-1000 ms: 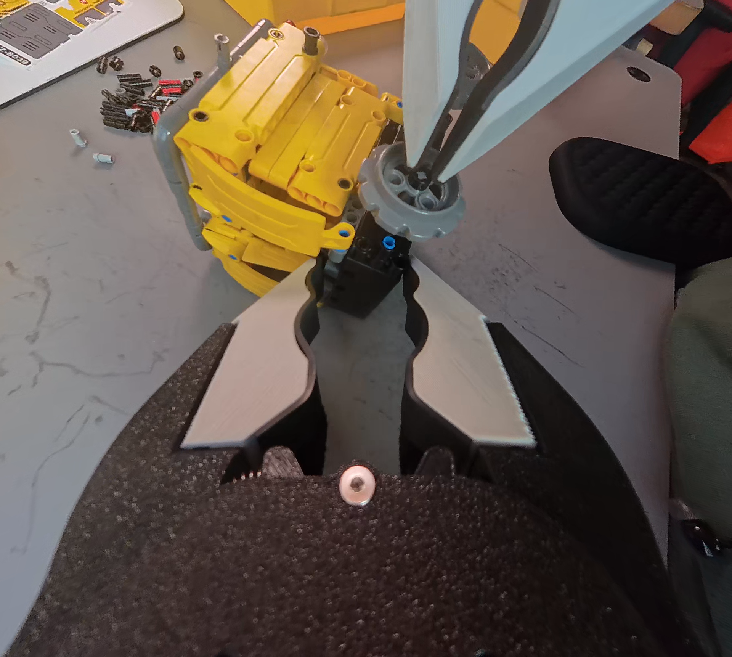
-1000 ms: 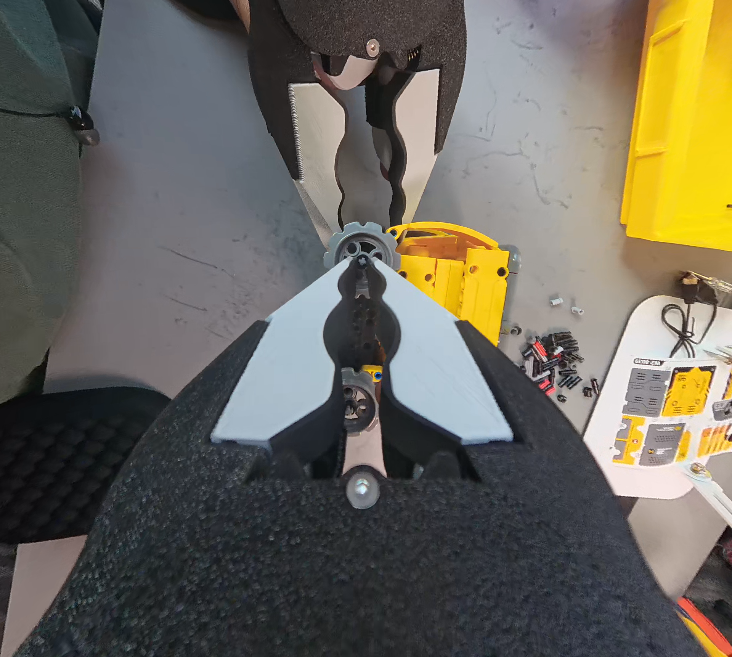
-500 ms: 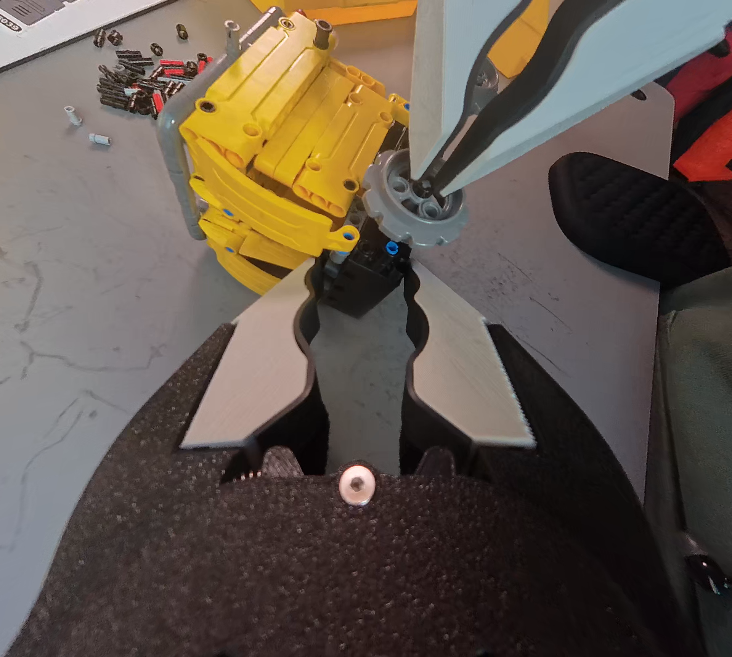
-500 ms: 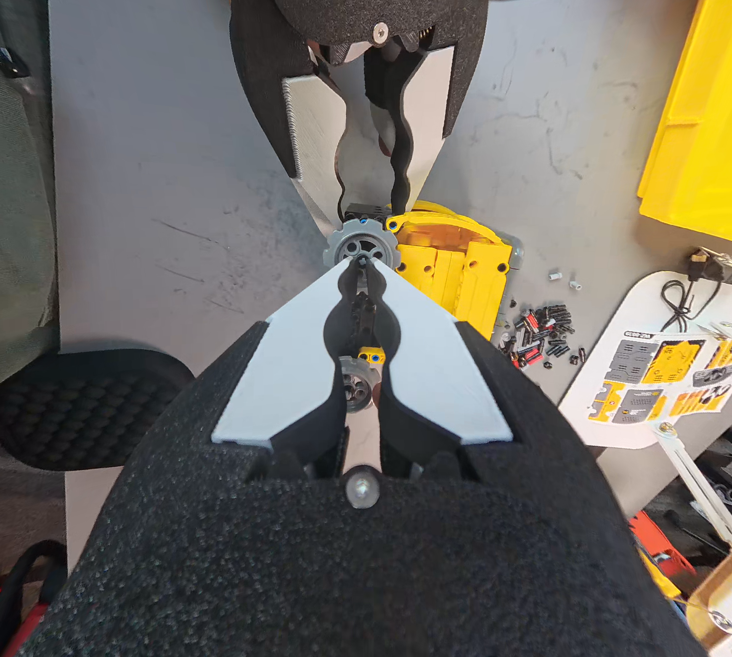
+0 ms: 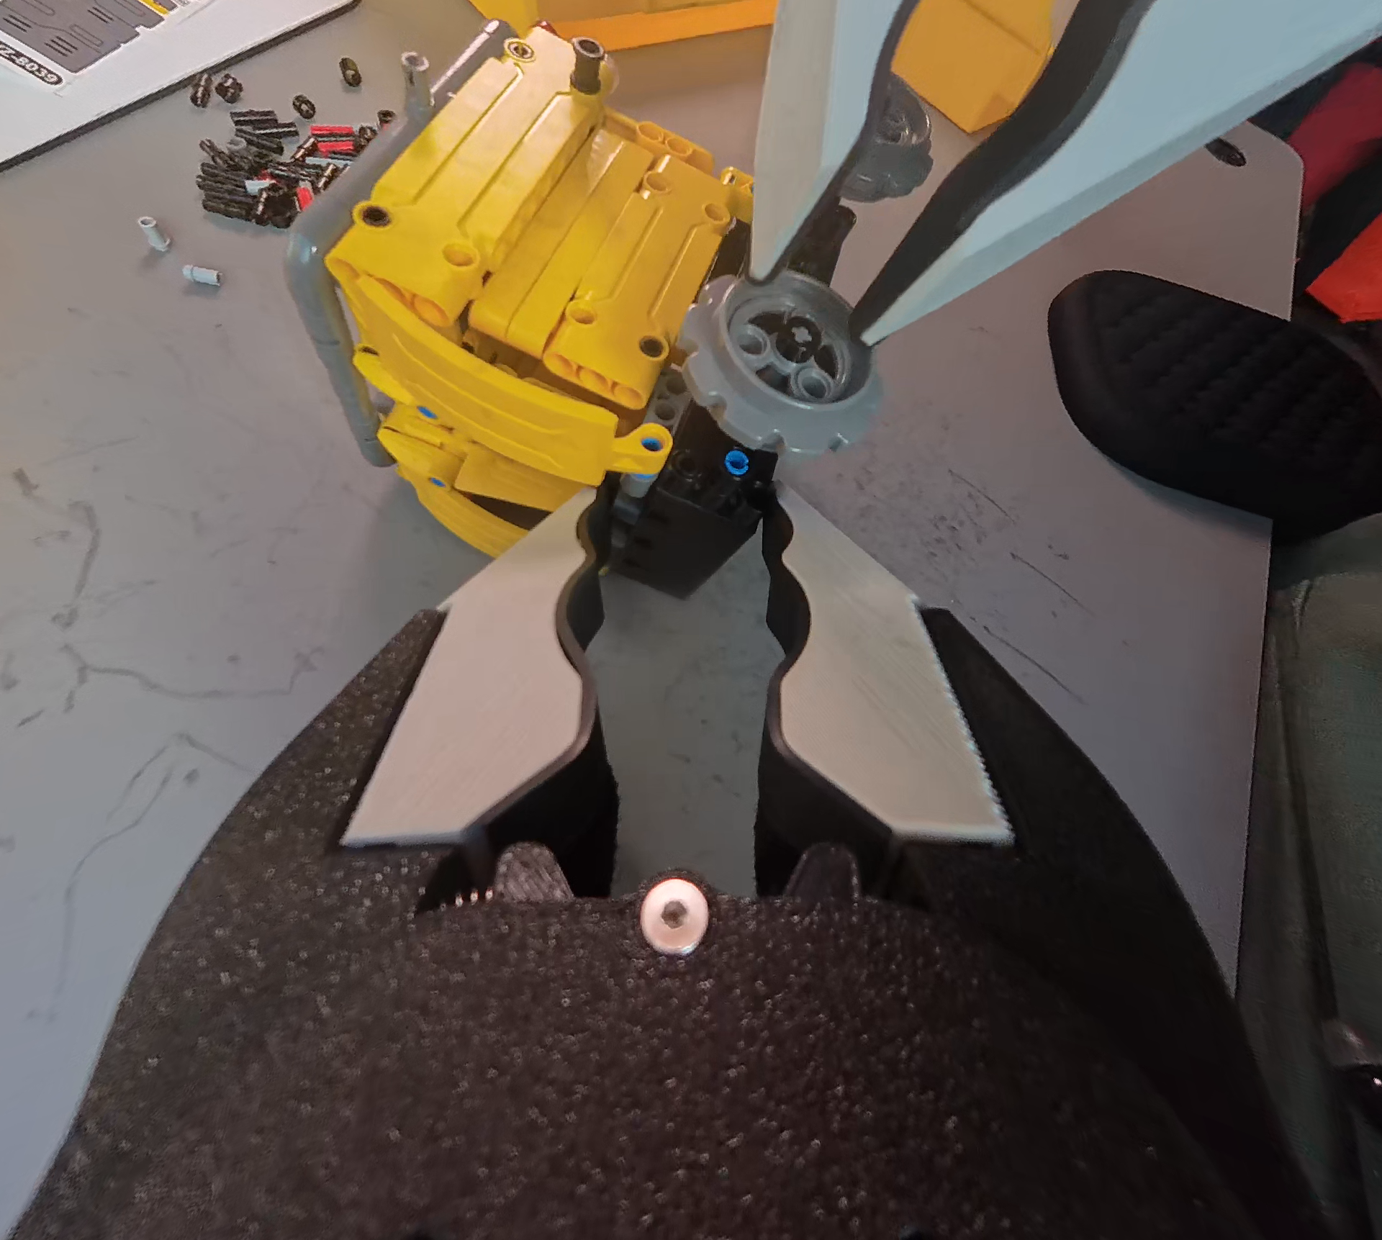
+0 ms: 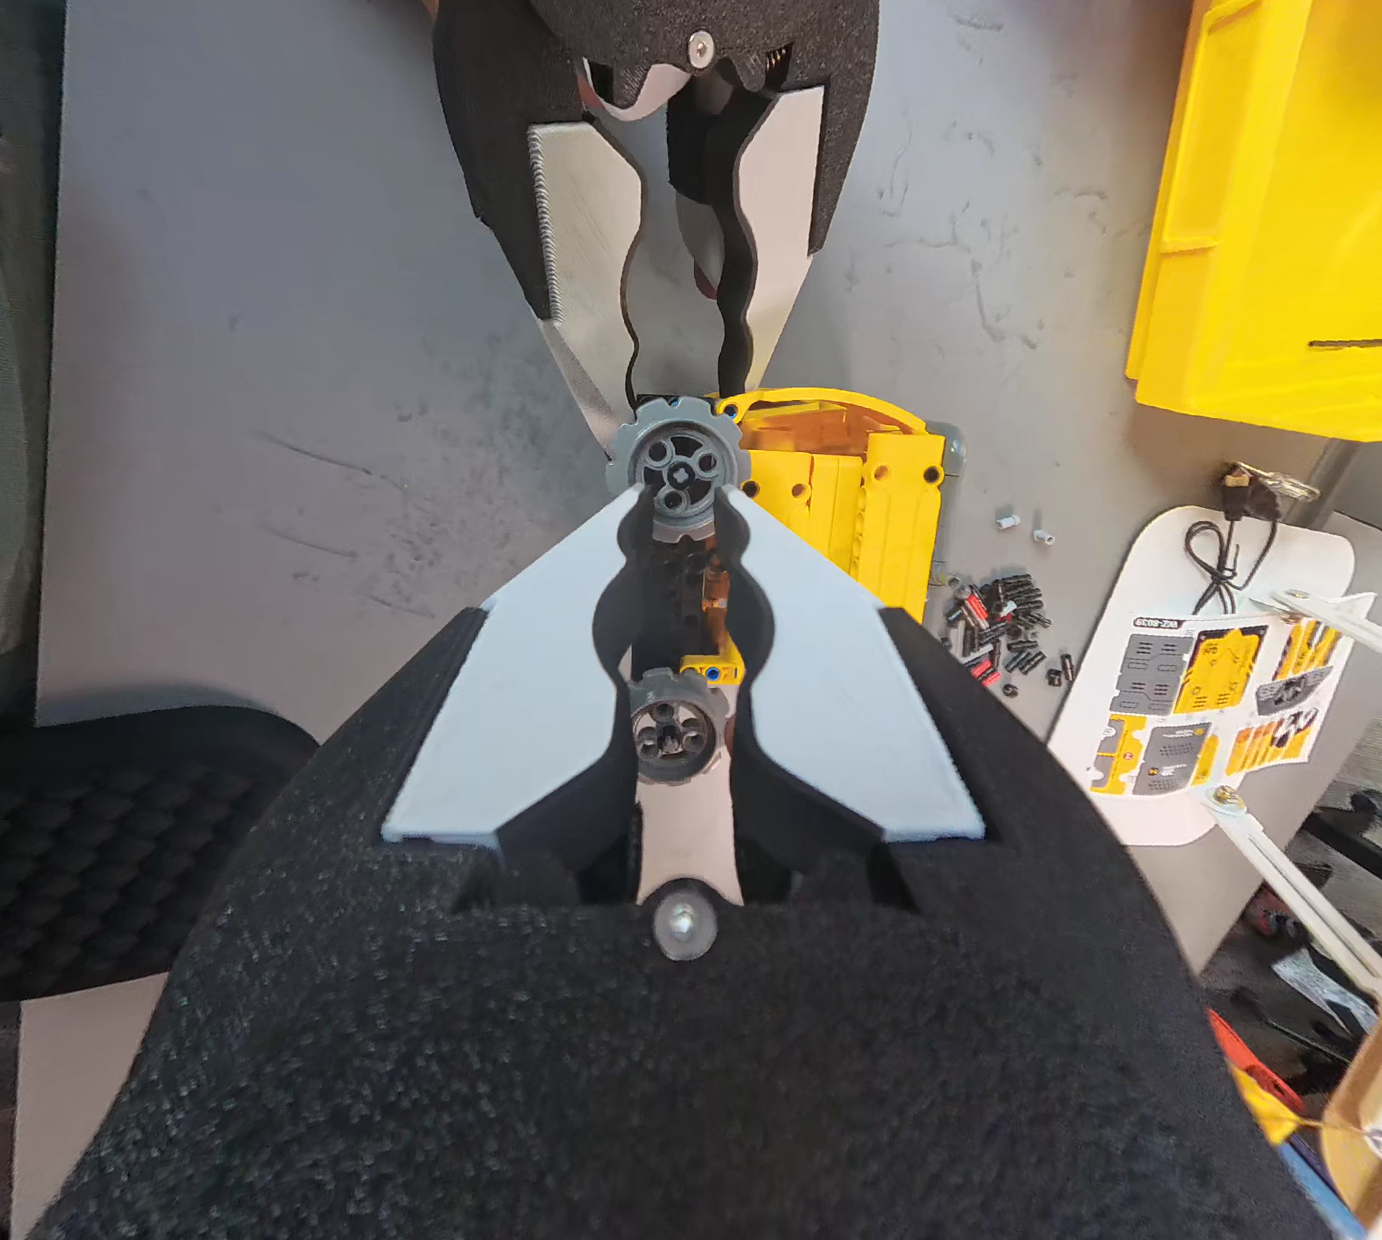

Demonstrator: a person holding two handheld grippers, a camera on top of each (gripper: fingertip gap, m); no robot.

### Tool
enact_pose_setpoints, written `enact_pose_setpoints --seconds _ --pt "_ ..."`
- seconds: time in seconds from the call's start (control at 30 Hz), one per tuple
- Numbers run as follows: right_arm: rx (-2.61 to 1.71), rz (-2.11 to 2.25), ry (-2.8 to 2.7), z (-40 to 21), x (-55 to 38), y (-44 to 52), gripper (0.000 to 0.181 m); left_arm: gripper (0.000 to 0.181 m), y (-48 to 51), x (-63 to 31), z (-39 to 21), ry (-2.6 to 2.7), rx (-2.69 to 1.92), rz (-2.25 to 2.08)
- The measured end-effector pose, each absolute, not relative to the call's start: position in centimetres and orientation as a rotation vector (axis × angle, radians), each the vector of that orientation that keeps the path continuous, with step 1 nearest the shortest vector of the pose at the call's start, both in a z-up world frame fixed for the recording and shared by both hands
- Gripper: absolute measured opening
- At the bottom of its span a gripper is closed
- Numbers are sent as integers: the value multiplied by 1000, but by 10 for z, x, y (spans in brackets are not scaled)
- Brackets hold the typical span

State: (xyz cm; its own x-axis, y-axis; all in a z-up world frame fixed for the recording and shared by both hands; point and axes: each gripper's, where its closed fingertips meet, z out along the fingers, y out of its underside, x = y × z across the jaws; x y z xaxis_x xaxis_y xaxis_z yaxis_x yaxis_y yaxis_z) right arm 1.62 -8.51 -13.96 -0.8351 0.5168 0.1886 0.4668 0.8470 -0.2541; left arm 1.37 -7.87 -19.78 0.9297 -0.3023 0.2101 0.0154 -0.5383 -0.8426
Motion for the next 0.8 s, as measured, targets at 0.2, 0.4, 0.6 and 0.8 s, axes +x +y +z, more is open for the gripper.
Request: enact_pose_setpoints --seconds 0.2,0.4,0.6,0.8 --pt "-810 399 -2784 -139 15 -87 12 40 -80 15 -198 222 -2095 -401" --pt "-781 383 -2809 -141 14 -93 4 41 -82 16 -198 248 -2089 -369" --pt "-806 287 -2843 -143 15 -92 2 38 -81 15 -199 237 -2109 -385" --pt "-791 183 -2884 -143 15 -92 0 38 -80 14 -198 200 -2125 -419"
